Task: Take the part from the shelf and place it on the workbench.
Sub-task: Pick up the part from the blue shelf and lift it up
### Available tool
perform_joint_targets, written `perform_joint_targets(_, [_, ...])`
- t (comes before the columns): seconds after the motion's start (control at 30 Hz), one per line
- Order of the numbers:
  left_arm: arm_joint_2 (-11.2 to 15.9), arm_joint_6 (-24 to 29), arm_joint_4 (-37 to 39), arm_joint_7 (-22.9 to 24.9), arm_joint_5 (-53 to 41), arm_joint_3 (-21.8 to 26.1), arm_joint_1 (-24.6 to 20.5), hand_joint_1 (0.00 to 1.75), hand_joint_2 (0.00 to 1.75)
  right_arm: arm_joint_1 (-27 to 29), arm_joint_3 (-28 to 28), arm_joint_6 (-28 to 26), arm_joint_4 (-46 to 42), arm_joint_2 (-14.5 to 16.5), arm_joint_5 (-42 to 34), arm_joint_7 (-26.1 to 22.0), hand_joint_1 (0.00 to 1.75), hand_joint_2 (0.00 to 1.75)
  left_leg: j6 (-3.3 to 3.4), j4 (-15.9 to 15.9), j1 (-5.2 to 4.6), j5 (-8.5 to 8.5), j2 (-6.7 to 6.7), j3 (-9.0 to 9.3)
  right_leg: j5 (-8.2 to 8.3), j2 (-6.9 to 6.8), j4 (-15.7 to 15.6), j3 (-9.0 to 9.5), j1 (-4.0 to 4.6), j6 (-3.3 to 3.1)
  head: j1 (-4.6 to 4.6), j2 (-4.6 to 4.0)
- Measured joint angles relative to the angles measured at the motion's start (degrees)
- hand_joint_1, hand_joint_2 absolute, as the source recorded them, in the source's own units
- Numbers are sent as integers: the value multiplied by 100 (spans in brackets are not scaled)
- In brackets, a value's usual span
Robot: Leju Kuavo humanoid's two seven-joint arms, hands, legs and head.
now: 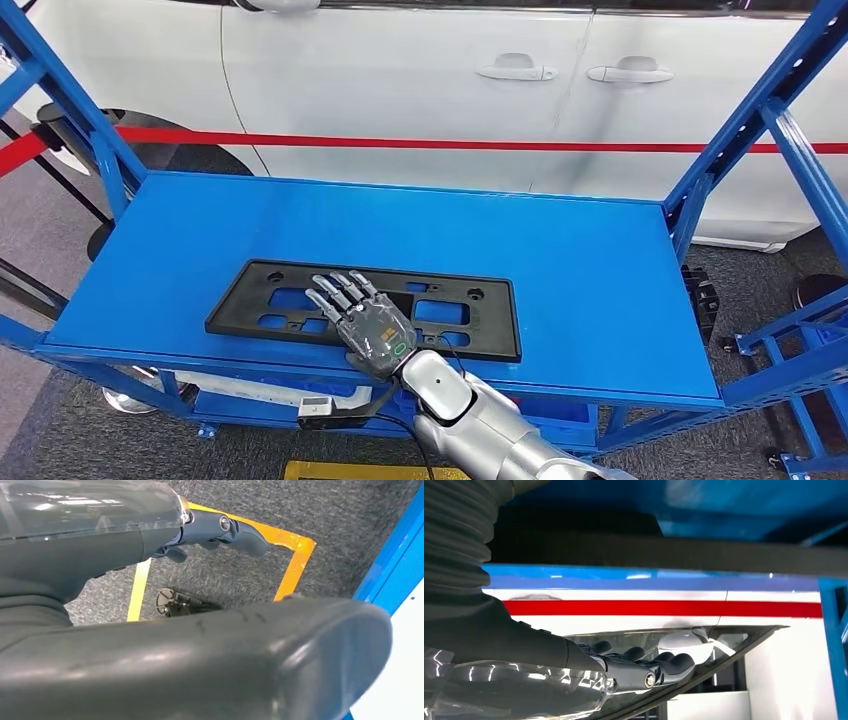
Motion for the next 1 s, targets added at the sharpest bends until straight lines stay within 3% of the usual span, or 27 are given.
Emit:
perform_joint_targets(0.03, [1,-1,0,1,-1,0,3,0,0,0,0,3,21,1,25,21,0,175,1,11,-8,-11,-4,5,134,0,-118,40,1,-16,0,0])
perform_joint_targets(0.13, [-3,-14,1,5,-10,0,7,0,0,-21,0,10,47,6,183,158,0,175,-34,57,-28,-62,-17,20,648,-3,-1119,503,28,-92,0,0])
perform_joint_targets(0.17, [-4,-17,2,6,-16,0,5,0,0,-33,0,12,54,12,279,236,0,175,-59,69,-37,-74,-19,17,717,-2,-1351,611,39,-109,-3,0])
perform_joint_targets(0.23, [-4,-20,3,6,-29,1,2,0,0,-51,-2,28,79,33,539,458,8,175,-115,75,-48,-86,-18,14,725,7,-1494,675,62,-123,-6,0])
perform_joint_targets(0.3, [2,-20,3,0,-49,3,2,0,0,-66,-15,77,114,55,829,725,72,175,-170,73,-39,-105,-16,30,741,11,-1528,696,50,-158,-6,0])
perform_joint_targets(0.37, [9,-23,3,-18,-74,4,0,0,0,-105,-53,179,174,79,1089,1009,146,175,-237,312,-29,-280,-11,-54,762,0,-1584,735,17,-201,-9,0])
perform_joint_targets(0.43, [10,-35,4,-40,-95,5,2,0,0,-146,-110,279,270,90,1253,1243,165,175,-302,960,1,-616,-6,-342,765,-14,-1602,754,8,-220,-13,0])
perform_joint_targets(0.5, [9,-44,5,-58,-103,7,12,0,0,-161,-181,315,370,83,1320,1360,165,175,-346,1525,36,-789,-5,-618,762,-20,-1601,757,10,-224,-12,0])
perform_joint_targets(0.53, [9,-44,5,-66,-103,9,16,0,0,-163,-217,314,411,78,1334,1382,165,175,-359,1545,51,-724,-5,-638,759,-18,-1599,763,8,-222,-11,0])
perform_joint_targets(0.6, [13,-44,5,-84,-104,11,17,0,0,-168,-279,309,465,76,1355,1398,165,175,-369,985,78,-344,-3,-384,747,-6,-1598,789,0,-204,-12,-1])
perform_joint_targets(0.67, [15,-44,6,-100,-110,16,10,0,0,-183,-340,305,500,73,1364,1397,166,175,-347,286,75,-82,-8,-46,731,3,-1592,806,8,-162,-12,-1])
perform_joint_targets(0.7, [15,-45,6,-105,-115,19,7,0,0,-194,-366,304,513,71,1367,1393,166,175,-319,100,64,-48,-12,41,732,5,-1593,803,14,-133,-9,-1])
perform_joint_targets(0.83, [13,-61,7,-147,-109,49,11,0,0,-210,-435,307,549,60,1384,1363,168,175,-157,-18,55,-34,-7,82,693,6,-1552,783,19,-14,-4,0])
perform_joint_targets(0.87, [11,-79,7,-178,-104,57,10,0,0,-210,-454,307,552,57,1391,1346,168,175,-111,-40,65,-18,0,92,592,4,-1411,723,20,7,-2,0])
perform_joint_targets(0.93, [11,-129,7,-272,-101,64,8,0,0,-200,-486,308,558,46,1409,1307,170,175,-46,-60,63,-6,9,97,250,0,-786,432,21,27,-1,-1])
perform_joint_targets(1.0, [15,-168,7,-410,-102,67,11,0,87,-181,-512,309,566,32,1429,1281,171,175,-19,-55,43,-13,12,97,7,0,-114,100,20,31,0,-1])
